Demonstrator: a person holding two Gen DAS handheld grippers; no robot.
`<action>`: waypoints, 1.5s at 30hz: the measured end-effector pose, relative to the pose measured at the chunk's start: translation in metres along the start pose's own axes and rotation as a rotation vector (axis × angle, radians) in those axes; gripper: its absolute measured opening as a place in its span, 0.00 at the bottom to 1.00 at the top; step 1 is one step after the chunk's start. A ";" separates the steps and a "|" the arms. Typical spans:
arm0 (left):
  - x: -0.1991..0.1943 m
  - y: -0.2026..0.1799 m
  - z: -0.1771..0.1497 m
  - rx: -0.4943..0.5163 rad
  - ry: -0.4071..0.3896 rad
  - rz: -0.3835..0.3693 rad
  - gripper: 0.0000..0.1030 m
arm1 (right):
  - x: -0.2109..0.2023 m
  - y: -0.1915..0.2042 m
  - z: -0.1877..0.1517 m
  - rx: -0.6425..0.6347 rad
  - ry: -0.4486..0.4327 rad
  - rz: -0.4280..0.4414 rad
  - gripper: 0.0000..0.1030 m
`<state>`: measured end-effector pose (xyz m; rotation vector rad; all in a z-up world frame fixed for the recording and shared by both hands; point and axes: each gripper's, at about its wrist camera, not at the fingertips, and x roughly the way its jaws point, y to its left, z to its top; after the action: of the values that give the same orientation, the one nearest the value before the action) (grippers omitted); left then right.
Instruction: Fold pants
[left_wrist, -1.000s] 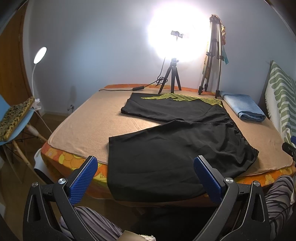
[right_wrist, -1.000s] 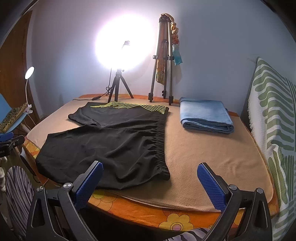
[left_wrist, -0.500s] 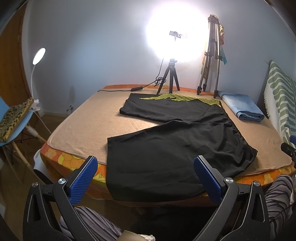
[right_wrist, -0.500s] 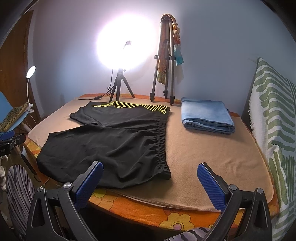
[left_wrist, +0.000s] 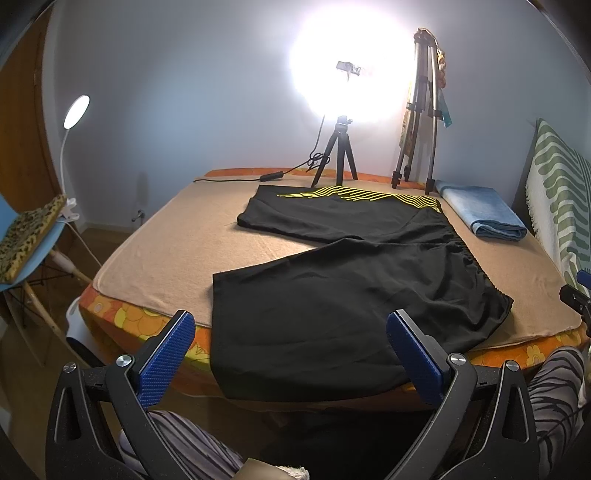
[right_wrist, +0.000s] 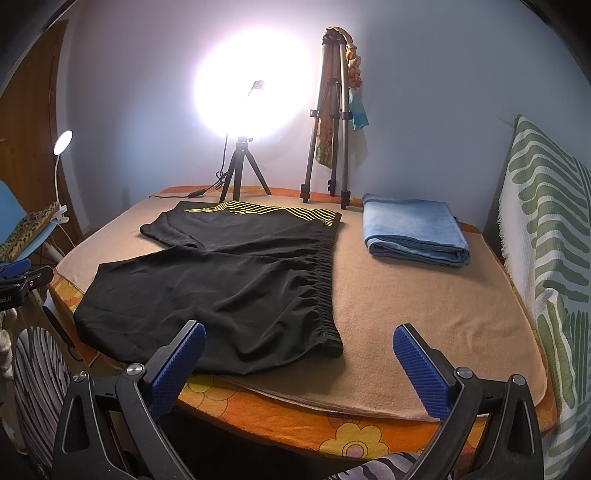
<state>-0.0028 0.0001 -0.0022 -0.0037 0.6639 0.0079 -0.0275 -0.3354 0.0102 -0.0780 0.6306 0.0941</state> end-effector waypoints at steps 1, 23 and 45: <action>0.000 0.000 0.000 -0.001 0.000 0.000 1.00 | 0.000 0.000 0.000 0.000 0.000 -0.001 0.99; -0.010 0.006 -0.002 0.026 -0.004 0.009 1.00 | -0.003 0.006 -0.001 -0.030 -0.015 0.036 0.99; -0.025 0.016 0.012 0.180 0.040 -0.121 0.61 | 0.033 0.053 0.002 -0.448 0.075 0.247 0.79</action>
<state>-0.0151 0.0157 0.0229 0.1298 0.7020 -0.1689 -0.0058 -0.2800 -0.0101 -0.4386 0.6830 0.4727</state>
